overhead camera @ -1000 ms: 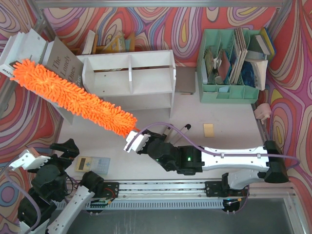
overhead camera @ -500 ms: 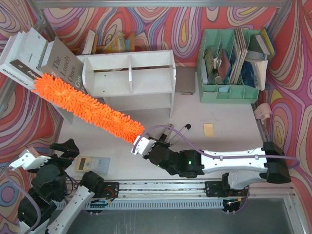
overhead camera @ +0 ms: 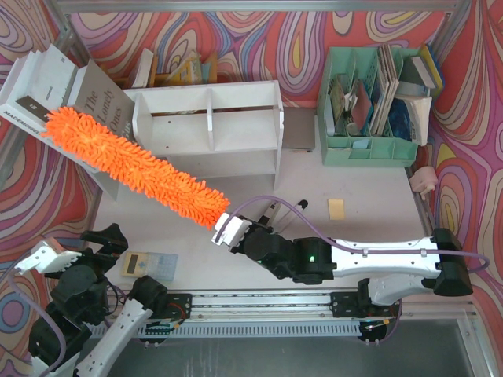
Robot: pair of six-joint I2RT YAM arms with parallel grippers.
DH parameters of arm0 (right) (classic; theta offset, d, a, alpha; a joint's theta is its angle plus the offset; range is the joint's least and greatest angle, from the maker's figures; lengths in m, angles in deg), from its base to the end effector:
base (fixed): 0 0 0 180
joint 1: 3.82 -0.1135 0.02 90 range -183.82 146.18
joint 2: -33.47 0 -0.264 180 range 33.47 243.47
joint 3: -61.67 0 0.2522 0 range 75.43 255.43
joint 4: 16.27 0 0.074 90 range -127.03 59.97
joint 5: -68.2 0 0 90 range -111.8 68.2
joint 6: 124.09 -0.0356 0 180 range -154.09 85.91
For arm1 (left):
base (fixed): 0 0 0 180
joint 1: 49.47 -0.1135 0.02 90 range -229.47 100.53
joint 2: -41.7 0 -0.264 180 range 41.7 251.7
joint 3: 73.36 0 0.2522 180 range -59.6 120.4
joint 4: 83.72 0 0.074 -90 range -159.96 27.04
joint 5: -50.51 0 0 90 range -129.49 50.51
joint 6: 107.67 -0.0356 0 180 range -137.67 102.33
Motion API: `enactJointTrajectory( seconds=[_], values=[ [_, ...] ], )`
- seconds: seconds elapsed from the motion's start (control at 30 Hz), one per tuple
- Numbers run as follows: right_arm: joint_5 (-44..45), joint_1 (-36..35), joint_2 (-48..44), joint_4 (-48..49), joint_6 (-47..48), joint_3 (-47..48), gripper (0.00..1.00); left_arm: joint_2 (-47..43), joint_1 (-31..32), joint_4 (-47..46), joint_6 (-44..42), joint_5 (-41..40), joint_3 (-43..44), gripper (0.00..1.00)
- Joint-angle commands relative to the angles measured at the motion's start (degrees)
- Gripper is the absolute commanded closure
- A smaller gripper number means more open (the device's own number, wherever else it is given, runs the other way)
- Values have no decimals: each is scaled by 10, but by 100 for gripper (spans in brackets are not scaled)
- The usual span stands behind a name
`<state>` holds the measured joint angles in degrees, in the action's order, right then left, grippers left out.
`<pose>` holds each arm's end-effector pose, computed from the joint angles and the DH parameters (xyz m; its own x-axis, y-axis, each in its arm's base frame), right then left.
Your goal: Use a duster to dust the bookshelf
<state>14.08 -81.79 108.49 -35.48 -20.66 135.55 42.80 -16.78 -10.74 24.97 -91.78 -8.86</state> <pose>0.0830 0.2894 0.3277 0.0870 -0.4949 -0.8646 -0.6762 0.6080 -0.4160 -0.0156 0.0435 0.3281 0.1179 -0.5680 -0.8146 -0.3348 0.7495 -0.5711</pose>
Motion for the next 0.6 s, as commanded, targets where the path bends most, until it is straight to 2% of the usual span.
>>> enactJointTrajectory(
  seconds=[0.0,0.23,0.57],
  values=[
    [8,2,-12,30,-36,-3,100,-7,3,3,-10,1,-6,2],
    [7,2,-26,15,-72,-33,100,-6,3,2,-10,2,-6,2],
    [-19,2,-9,17,-44,28,100,-8,3,2,-9,2,-6,2]
  ],
)
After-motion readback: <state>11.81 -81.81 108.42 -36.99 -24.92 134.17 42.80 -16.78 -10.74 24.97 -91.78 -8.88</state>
